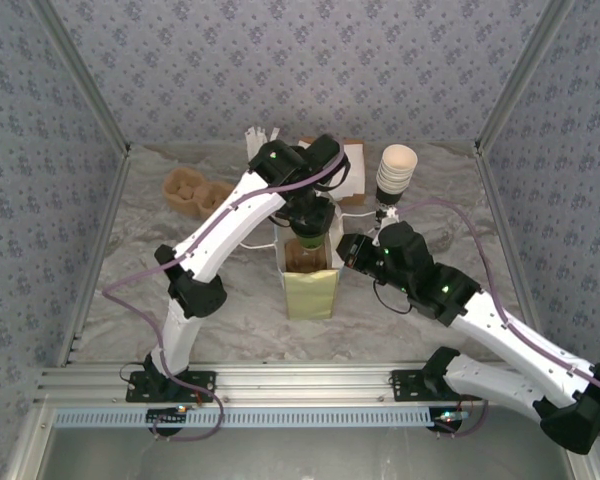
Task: Pack the takeout coffee
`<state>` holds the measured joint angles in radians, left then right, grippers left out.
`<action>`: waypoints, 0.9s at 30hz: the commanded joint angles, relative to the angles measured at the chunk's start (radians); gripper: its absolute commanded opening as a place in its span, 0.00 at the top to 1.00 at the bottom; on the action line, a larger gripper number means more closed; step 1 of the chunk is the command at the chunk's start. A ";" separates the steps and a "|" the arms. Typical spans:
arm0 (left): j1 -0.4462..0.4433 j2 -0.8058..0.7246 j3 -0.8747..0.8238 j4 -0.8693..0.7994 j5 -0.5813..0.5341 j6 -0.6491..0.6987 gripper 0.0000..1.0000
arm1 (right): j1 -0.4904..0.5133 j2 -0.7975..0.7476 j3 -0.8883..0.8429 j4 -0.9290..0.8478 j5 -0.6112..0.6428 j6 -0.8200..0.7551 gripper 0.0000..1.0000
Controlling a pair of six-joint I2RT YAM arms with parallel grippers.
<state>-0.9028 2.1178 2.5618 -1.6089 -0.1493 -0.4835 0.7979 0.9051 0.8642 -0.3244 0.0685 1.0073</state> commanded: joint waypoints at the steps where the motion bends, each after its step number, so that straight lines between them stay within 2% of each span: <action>1: 0.013 0.024 -0.015 -0.177 -0.017 -0.019 0.40 | 0.010 -0.018 -0.016 0.007 0.027 0.018 0.85; 15: 0.032 0.053 -0.056 -0.139 0.004 -0.022 0.41 | 0.014 -0.029 -0.027 -0.003 0.037 0.014 0.85; 24: 0.071 -0.049 -0.282 0.018 0.036 -0.069 0.41 | 0.017 -0.038 -0.031 0.002 0.035 0.017 0.85; 27: 0.083 -0.068 -0.310 0.039 0.029 -0.093 0.41 | 0.021 -0.037 -0.034 0.009 0.034 0.019 0.85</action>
<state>-0.8352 2.1273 2.2719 -1.5780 -0.1196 -0.5335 0.8082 0.8814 0.8413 -0.3168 0.0830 1.0103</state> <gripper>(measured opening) 0.610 0.148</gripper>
